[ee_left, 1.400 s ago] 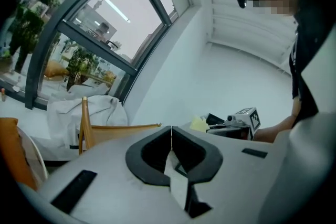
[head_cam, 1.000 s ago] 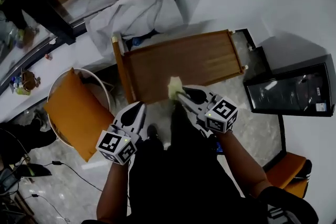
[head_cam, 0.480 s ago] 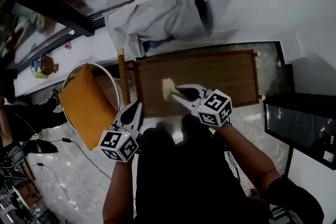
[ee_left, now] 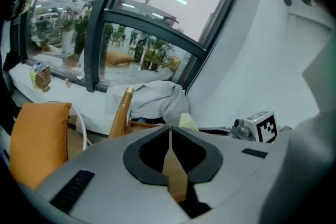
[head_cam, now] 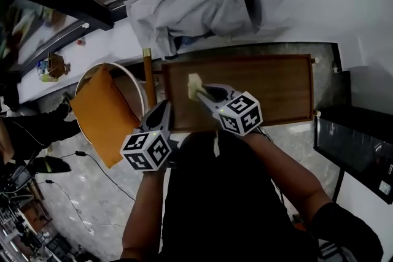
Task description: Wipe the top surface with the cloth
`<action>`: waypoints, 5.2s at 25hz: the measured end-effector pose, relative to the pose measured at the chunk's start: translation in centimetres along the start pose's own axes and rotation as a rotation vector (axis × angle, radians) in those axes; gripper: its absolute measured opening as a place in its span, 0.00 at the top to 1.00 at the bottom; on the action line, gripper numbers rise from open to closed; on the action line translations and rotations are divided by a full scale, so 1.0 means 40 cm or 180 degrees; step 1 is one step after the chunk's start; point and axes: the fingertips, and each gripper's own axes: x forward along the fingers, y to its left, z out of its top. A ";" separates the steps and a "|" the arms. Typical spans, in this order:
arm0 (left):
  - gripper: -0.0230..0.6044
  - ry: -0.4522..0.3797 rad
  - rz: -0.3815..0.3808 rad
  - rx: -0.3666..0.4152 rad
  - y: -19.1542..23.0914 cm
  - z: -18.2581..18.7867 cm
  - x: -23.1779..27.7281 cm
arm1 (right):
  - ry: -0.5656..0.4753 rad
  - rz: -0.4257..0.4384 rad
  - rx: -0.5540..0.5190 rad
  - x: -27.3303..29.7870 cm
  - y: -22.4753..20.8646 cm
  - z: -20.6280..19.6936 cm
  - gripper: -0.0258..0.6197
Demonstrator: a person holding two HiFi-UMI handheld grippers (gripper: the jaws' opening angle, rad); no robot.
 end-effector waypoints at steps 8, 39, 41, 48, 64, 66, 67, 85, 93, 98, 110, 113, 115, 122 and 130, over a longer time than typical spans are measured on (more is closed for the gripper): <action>0.94 0.0134 0.0021 0.0003 0.051 0.027 0.037 | 0.0230 -0.0231 0.0146 0.196 -0.028 -0.025 0.86; 0.94 0.0279 -0.0213 0.0470 0.061 0.062 0.079 | 0.1142 -0.0578 -0.0637 0.430 -0.161 -0.145 0.86; 0.94 0.0263 -0.0159 0.0576 0.050 0.058 0.094 | 0.1110 -0.0603 -0.0618 0.404 -0.182 -0.146 0.86; 0.94 0.0451 -0.0184 0.0633 -0.043 0.009 0.142 | 0.1106 -0.0655 -0.0617 0.294 -0.255 -0.166 0.86; 0.94 0.0753 -0.0364 0.0780 -0.276 -0.066 0.294 | 0.0950 -0.0937 -0.0451 0.031 -0.458 -0.185 0.86; 0.94 0.0763 -0.0390 0.0811 -0.303 -0.073 0.309 | 0.0930 -0.0997 -0.0424 -0.003 -0.485 -0.188 0.86; 0.94 0.0767 -0.0403 0.0824 -0.317 -0.076 0.316 | 0.0923 -0.1023 -0.0406 -0.020 -0.498 -0.189 0.86; 0.94 0.0875 -0.0640 0.0940 -0.557 -0.126 0.446 | 0.0803 -0.1488 -0.0077 -0.323 -0.757 -0.194 0.86; 0.94 0.0890 -0.0662 0.0980 -0.611 -0.132 0.474 | 0.0776 -0.1624 0.0027 -0.418 -0.833 -0.197 0.86; 0.94 0.0913 -0.0668 0.0992 -0.630 -0.138 0.488 | 0.0782 -0.1832 0.0108 -0.498 -0.896 -0.197 0.86; 0.94 0.0851 -0.0730 0.1043 -0.685 -0.123 0.471 | 0.0821 -0.2415 0.0256 -0.626 -0.977 -0.181 0.86; 0.94 0.0851 -0.0699 0.1035 -0.667 -0.121 0.456 | 0.0797 -0.2551 0.0252 -0.640 -0.992 -0.181 0.86; 0.94 0.0824 -0.0670 0.1028 -0.650 -0.113 0.448 | 0.0806 -0.2607 0.0279 -0.644 -1.004 -0.182 0.86; 0.94 0.0826 -0.0713 0.1003 -0.598 -0.103 0.406 | 0.0833 -0.2643 0.0460 -0.667 -1.016 -0.188 0.86; 0.94 0.0730 -0.0623 0.0822 -0.465 -0.065 0.325 | 0.0991 -0.2485 0.0469 -0.640 -0.947 -0.157 0.86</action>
